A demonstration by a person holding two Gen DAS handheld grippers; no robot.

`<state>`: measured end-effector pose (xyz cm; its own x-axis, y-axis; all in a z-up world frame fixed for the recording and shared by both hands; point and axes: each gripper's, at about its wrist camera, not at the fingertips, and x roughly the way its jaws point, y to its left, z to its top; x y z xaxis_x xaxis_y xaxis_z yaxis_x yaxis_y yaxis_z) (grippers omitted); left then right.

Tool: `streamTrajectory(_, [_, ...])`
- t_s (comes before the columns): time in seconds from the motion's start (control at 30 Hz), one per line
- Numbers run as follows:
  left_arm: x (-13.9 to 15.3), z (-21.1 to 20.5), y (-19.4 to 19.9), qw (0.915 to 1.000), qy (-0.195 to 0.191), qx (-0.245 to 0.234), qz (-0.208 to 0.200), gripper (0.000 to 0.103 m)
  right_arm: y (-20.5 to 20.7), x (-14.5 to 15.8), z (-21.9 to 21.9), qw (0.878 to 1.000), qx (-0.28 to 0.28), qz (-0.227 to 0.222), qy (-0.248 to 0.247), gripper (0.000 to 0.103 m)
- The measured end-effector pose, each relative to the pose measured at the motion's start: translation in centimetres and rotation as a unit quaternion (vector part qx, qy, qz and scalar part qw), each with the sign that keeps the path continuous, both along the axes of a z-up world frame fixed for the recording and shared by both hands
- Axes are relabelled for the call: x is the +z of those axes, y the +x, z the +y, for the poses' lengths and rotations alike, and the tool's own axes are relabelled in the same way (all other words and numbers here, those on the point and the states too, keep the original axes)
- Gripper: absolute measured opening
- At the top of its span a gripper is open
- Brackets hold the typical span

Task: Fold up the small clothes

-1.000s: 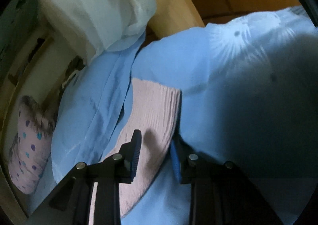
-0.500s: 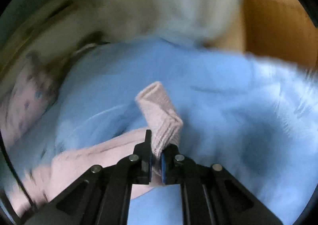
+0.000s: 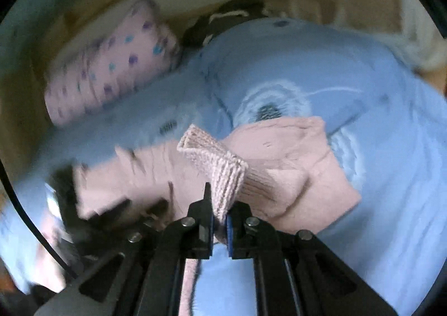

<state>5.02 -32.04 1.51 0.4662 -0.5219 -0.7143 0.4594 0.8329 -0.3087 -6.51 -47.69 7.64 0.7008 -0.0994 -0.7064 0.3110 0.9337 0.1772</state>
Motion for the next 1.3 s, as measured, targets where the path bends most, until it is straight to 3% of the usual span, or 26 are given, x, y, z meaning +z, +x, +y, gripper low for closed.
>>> streamTrajectory(0.2, [0.8,2.3,1.5,0.9970,-0.042,-0.005,0.065,0.057,3.0,-1.5,3.6,0.999,0.025,0.036,-0.027,0.006])
streamTrajectory(0.33, [0.1,5.3,2.7,0.9835,-0.132,-0.002,0.124,0.054,4.4,-3.3,4.9,0.997,0.049,0.063,-0.017,0.012])
streamTrajectory(0.37, [0.0,5.6,2.7,0.9816,-0.142,-0.002,0.128,0.053,4.8,-4.1,4.7,0.995,0.052,0.079,-0.008,0.036])
streamTrajectory(0.4, [-0.2,5.9,2.7,0.9799,-0.152,-0.003,0.129,0.052,4.9,-5.1,4.3,0.994,0.042,0.101,0.007,0.069])
streamTrajectory(0.43, [-0.2,5.9,2.5,0.9796,-0.157,-0.006,0.125,0.052,4.2,-5.4,3.7,0.995,0.025,0.097,0.027,0.075])
streamTrajectory(0.53, [0.1,4.9,2.0,0.9825,-0.144,-0.013,0.117,0.052,1.0,-4.4,1.6,0.991,-0.021,0.039,0.124,0.075])
streamTrajectory(0.57, [0.2,4.8,2.0,0.9813,-0.149,-0.011,0.122,0.052,-0.3,-4.2,0.8,0.985,-0.036,0.020,0.169,0.075])
streamTrajectory(0.63, [0.4,4.3,1.8,0.9748,-0.172,-0.015,0.141,0.052,-3.7,-4.8,-1.1,0.950,-0.081,-0.006,0.301,0.075])
streamTrajectory(0.7, [0.5,3.5,1.9,0.9715,-0.180,-0.031,0.151,0.052,-7.3,-6.1,-2.2,0.904,-0.120,-0.039,0.408,0.075])
streamTrajectory(0.73, [0.6,2.5,1.8,0.9735,-0.163,-0.041,0.155,0.052,-8.3,-6.4,-2.4,0.896,-0.134,-0.040,0.421,0.075])
streamTrajectory(0.77, [0.6,1.9,1.7,0.9766,-0.144,-0.042,0.154,0.052,-9.0,-6.3,-2.3,0.899,-0.146,-0.033,0.411,0.075])
streamTrajectory(0.8, [0.5,1.3,1.7,0.9794,-0.126,-0.043,0.152,0.052,-9.4,-5.4,-2.2,0.922,-0.153,-0.020,0.355,0.075])
streamTrajectory(0.87, [0.4,0.0,1.3,0.9857,-0.083,-0.043,0.140,0.049,-9.4,-3.6,-1.8,0.952,-0.156,-0.022,0.261,0.075])
streamTrajectory(0.9, [0.4,-0.4,1.0,0.9877,-0.069,-0.040,0.134,0.036,-9.5,-2.4,-1.4,0.964,-0.154,-0.032,0.213,0.075])
streamTrajectory(0.93, [0.3,-0.9,0.6,0.9861,-0.074,-0.048,0.141,0.022,-9.6,-1.9,-1.3,0.967,-0.153,-0.036,0.200,0.075])
streamTrajectory(0.97, [-0.2,-1.2,0.4,0.9823,-0.083,-0.056,0.159,0.000,-9.6,-1.4,-1.2,0.968,-0.152,-0.037,0.195,0.075])
streamTrajectory(1.03, [-1.7,-1.8,-0.1,0.9742,-0.097,-0.057,0.195,0.000,-9.5,-0.6,-0.9,0.970,-0.154,-0.041,0.182,0.075])
streamTrajectory(1.13, [-1.1,-1.2,-0.5,0.9742,-0.129,-0.050,0.178,0.000,-9.3,0.9,-0.9,0.974,-0.174,-0.049,0.134,0.075])
streamTrajectory(1.3, [1.6,1.1,0.0,0.9731,-0.158,-0.057,0.157,0.000,-9.3,2.2,-1.7,0.974,-0.170,-0.073,0.127,0.075])
